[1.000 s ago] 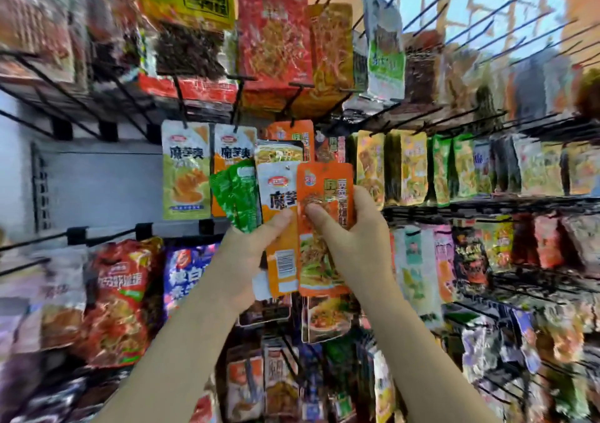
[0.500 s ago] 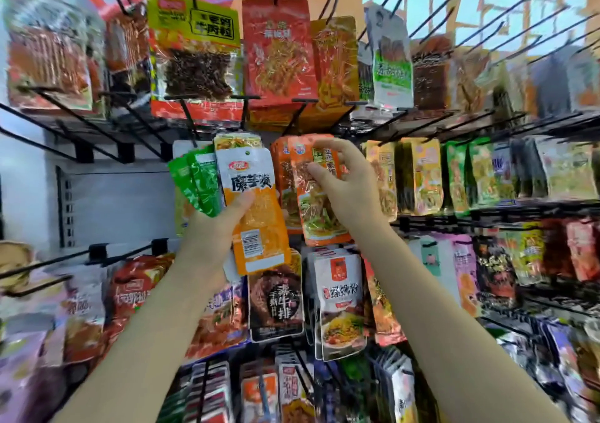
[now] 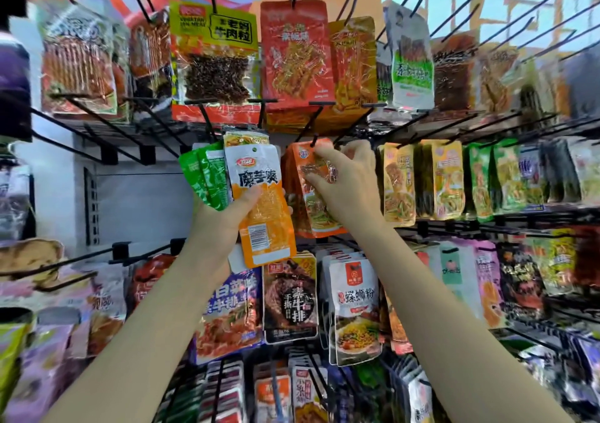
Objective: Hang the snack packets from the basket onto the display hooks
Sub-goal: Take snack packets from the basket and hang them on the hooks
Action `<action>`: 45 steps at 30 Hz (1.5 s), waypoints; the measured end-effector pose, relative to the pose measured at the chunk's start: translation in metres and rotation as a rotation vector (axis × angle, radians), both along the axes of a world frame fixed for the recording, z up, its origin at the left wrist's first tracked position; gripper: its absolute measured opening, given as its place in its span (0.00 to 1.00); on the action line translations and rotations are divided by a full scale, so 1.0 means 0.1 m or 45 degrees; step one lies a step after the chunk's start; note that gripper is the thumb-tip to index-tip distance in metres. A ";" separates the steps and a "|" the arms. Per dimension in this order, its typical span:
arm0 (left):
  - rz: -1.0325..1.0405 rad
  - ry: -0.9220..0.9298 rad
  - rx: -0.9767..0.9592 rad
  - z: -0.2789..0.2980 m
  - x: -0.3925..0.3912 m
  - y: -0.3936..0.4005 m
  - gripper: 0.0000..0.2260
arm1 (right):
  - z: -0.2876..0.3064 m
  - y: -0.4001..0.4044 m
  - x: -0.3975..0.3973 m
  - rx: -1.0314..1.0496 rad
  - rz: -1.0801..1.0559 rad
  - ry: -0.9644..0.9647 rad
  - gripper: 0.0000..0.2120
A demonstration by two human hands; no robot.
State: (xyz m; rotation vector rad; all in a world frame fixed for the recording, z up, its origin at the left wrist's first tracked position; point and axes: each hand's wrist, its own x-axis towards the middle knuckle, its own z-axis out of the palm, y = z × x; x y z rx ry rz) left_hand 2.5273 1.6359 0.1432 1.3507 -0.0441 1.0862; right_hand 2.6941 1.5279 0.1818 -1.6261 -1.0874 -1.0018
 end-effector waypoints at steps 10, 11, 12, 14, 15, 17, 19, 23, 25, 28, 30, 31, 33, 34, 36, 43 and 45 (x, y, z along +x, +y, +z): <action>-0.012 0.055 -0.001 0.02 -0.05 0.01 0.37 | 0.03 0.10 0.06 -0.193 -0.151 -0.120 0.24; 0.003 0.070 0.001 0.02 -0.05 0.02 0.35 | 0.04 0.08 0.05 -0.211 -0.157 -0.106 0.23; 0.013 0.080 0.005 0.02 -0.05 0.01 0.34 | 0.05 0.05 0.03 -0.222 -0.155 -0.100 0.22; 0.016 0.078 0.014 0.03 -0.06 -0.03 0.34 | 0.02 -0.01 -0.02 -0.134 -0.053 -0.093 0.15; 0.019 0.076 0.017 0.03 -0.06 -0.05 0.32 | 0.00 -0.06 -0.07 -0.060 0.067 -0.059 0.12; 0.008 0.078 0.025 0.04 -0.08 -0.08 0.26 | -0.04 -0.17 -0.22 0.034 0.387 0.105 0.18; 0.003 0.088 0.042 0.04 -0.11 -0.14 0.16 | -0.09 -0.25 -0.41 -0.058 0.679 0.301 0.16; 0.054 0.091 0.047 0.03 -0.21 -0.20 0.20 | -0.17 -0.18 -0.64 -0.135 0.951 0.437 0.10; 0.237 0.084 0.000 0.04 -0.31 -0.15 0.30 | -0.16 -0.16 -0.62 0.015 1.000 0.407 0.06; 0.423 0.069 -0.039 0.05 -0.45 -0.10 0.33 | -0.13 -0.17 -0.64 0.154 0.953 0.285 0.08; 0.431 0.047 0.020 0.05 -0.48 -0.12 0.21 | -0.12 -0.11 -0.80 0.143 0.987 0.275 0.12; 0.408 0.040 0.063 0.05 -0.47 -0.15 0.15 | -0.13 -0.07 -0.90 0.114 1.017 0.255 0.10; 0.333 0.018 0.153 0.05 -0.47 -0.19 0.08 | -0.15 0.05 -1.03 0.055 1.038 0.219 0.08; 0.307 0.009 0.175 0.05 -0.47 -0.18 0.07 | -0.15 0.09 -1.05 0.033 1.053 0.230 0.08; 0.282 -0.015 0.171 0.03 -0.48 -0.12 0.05 | -0.16 0.16 -1.03 0.025 1.122 0.330 0.05; 0.248 0.002 0.045 0.05 -0.48 0.03 0.08 | -0.14 0.25 -0.85 0.212 0.771 0.191 0.19; 0.212 0.042 0.015 0.06 -0.45 0.05 0.08 | -0.16 0.26 -0.83 0.145 0.892 0.190 0.24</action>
